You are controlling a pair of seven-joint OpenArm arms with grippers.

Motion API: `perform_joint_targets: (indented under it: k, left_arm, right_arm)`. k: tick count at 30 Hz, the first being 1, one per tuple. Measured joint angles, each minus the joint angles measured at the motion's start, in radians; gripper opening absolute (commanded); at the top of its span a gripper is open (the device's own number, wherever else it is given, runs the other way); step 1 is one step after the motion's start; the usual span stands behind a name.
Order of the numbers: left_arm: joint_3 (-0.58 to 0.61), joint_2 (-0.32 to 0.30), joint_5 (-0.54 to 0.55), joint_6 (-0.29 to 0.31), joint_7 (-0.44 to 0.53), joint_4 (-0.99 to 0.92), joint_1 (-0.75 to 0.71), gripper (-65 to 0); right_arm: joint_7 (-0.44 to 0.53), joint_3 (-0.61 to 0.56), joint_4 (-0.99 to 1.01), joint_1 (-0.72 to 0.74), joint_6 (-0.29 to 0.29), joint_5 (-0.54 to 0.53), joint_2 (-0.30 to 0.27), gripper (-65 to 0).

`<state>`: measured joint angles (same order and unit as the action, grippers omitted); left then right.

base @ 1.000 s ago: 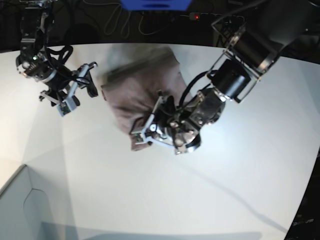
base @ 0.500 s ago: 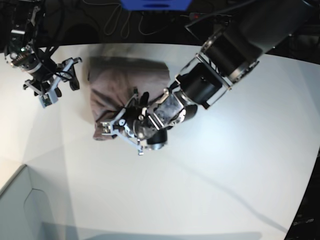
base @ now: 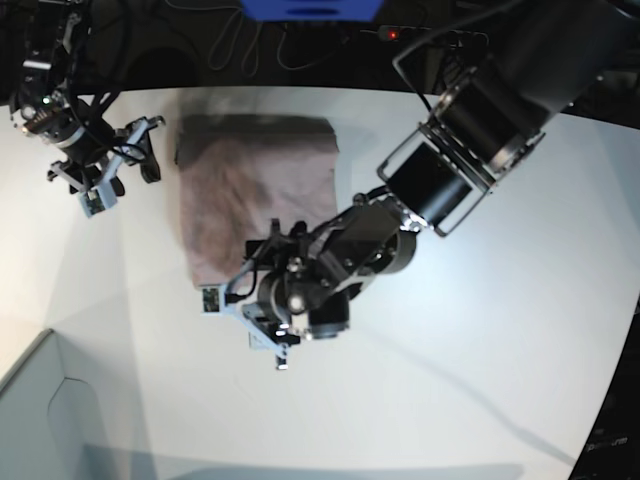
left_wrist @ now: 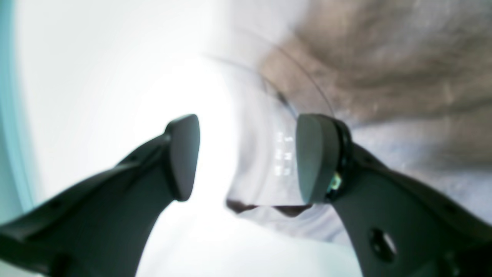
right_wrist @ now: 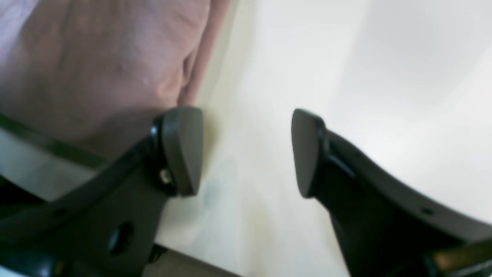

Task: Layout the t-shirt on the table in an organized manner, then fold the t-shirt properly

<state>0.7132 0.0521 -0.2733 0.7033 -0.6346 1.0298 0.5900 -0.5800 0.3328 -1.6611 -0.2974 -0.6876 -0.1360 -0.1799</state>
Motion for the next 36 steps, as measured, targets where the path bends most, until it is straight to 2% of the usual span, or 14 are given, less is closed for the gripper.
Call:
perform_joint_targets:
  k: [3, 5, 8, 12, 15, 17, 20, 23, 30, 36]
  left_arm:
    - [-0.001, -0.039, 0.006, 0.0, -0.059, 0.093, -0.002, -27.1]
    - [-0.002, -0.071, 0.004, 0.0, -0.087, 0.156, -0.002, -27.2]
    - [-0.091, -0.108, 0.006, 0.001, -0.152, 0.262, -0.042, -27.4]
    - [-0.368, -0.175, 0.002, 0.0, -0.259, 0.444, -0.16, -27.4]
    - [-0.602, -0.21, -0.002, -0.003, -0.328, 0.57, -0.285, -27.4]
    - [-0.776, -0.212, -0.011, -0.003, -0.365, 0.64, -0.386, -27.4]
    - [-1.017, -0.2, -0.004, -0.001, -0.377, 0.692, -0.507, -27.4]
    - [-1.19, -0.199, -0.002, -0.002, -0.372, 0.702, -0.583, -27.4]
    - [-1.387, -0.185, 0.004, 0.0, -0.371, 0.705, -0.715, -27.4]
    - [-1.524, -0.118, 0.005, 0.0, -0.368, 0.705, -0.754, -27.4]
  right_arm:
    - [-0.008, 0.001, -0.036, -0.003, 0.0, 0.004, 0.006, -29.8]
    - [-0.003, 0.005, -0.077, 0.0, 0.0, 0.005, 0.04, -34.2]
    - [-0.003, -0.032, -0.142, 0.0, 0.0, 0.002, 0.082, -46.1]
    - [-0.018, -0.116, -0.159, 0.024, 0.0, 0.0, 0.133, -64.7]
    - [-0.011, -0.156, -0.142, 0.045, 0.0, 0.001, 0.164, -65.0]
    - [0.003, -0.188, -0.126, 0.037, 0.0, -0.002, 0.179, -65.0]
    - [-0.003, -0.232, -0.039, 0.031, 0.0, -0.002, 0.181, -65.0]
    - [-0.002, -0.233, 0.023, 0.021, 0.0, 0.003, 0.177, -65.0]
    - [0.11, -0.234, 0.119, -0.036, 0.001, -0.005, 0.177, -65.0]
    - [0.192, -0.238, 0.212, -0.042, 0.001, -0.024, 0.171, -65.0]
